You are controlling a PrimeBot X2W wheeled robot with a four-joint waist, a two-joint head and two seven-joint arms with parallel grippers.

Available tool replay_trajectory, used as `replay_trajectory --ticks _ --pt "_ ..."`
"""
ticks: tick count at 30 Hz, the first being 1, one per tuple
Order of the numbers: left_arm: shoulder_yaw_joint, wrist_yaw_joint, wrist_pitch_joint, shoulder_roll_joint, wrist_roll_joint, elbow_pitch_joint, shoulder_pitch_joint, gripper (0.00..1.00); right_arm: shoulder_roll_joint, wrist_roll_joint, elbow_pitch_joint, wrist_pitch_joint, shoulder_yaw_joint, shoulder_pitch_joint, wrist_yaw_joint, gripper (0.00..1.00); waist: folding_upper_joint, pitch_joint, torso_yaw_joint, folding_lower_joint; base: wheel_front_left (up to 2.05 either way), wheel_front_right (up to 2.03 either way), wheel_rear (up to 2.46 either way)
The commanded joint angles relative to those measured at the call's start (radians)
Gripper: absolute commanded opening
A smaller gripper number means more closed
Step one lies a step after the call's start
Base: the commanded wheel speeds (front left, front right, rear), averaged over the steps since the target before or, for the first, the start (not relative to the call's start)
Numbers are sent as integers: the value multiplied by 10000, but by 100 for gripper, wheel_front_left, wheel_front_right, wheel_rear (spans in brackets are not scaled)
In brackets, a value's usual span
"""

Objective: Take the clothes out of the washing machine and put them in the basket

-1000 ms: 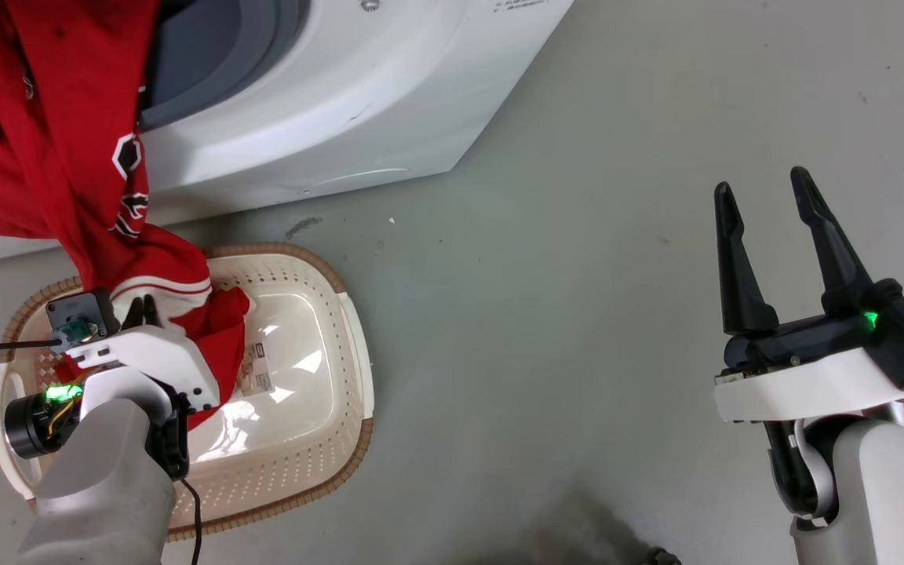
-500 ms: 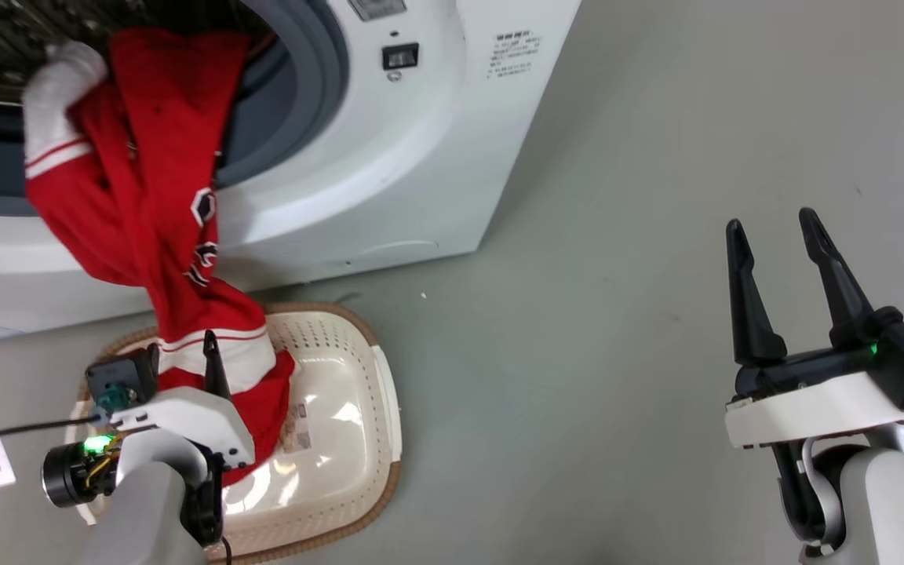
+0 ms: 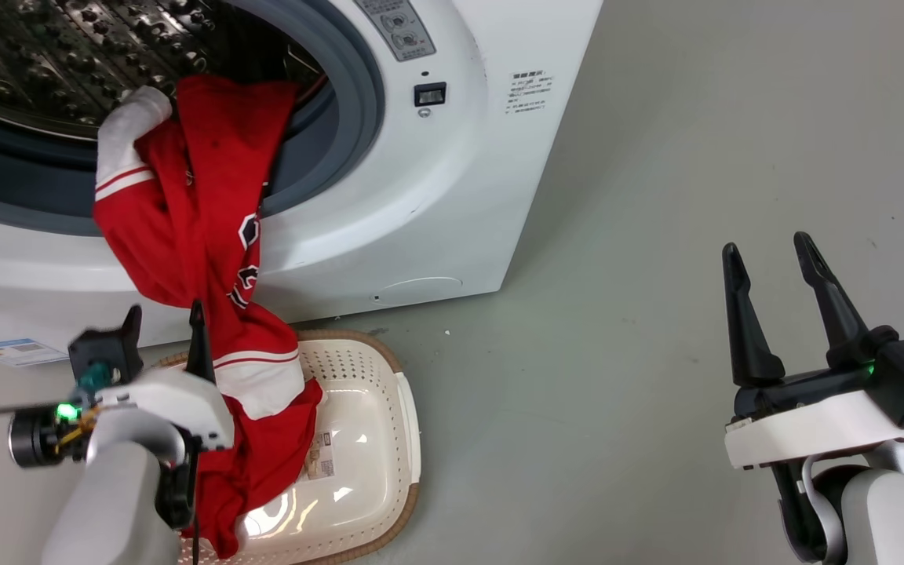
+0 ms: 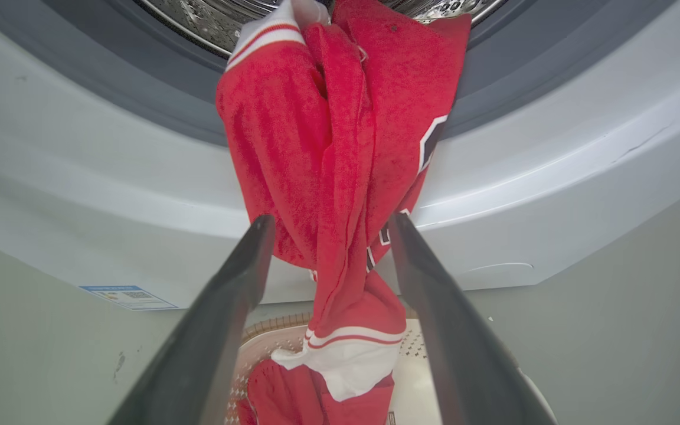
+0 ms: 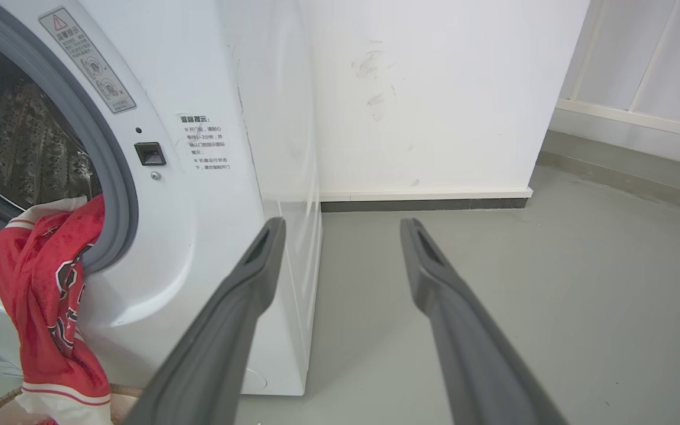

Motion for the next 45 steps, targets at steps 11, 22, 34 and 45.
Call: replay_trajectory --ticks 11,22,34,45 --pt "-148 -868 2095 828 -351 1228 -1411 100 -2 319 312 -250 217 -85 -7 100 0 428 -712 1 0 0 0" --pt "-149 -961 2430 1196 -473 2453 -2505 100 0 524 653 -524 381 -322 -7 100 0 904 -1231 1 0 0 0" --pt "-129 -864 2227 1476 -501 3388 -3532 100 0 591 864 -671 415 -520 -7 100 0 1231 -1426 1 0 0 0" --pt "-237 -944 1823 1448 -587 4118 -3990 0 0 573 956 -704 407 -584 -7 100 0 1283 -1434 1 0 0 0"
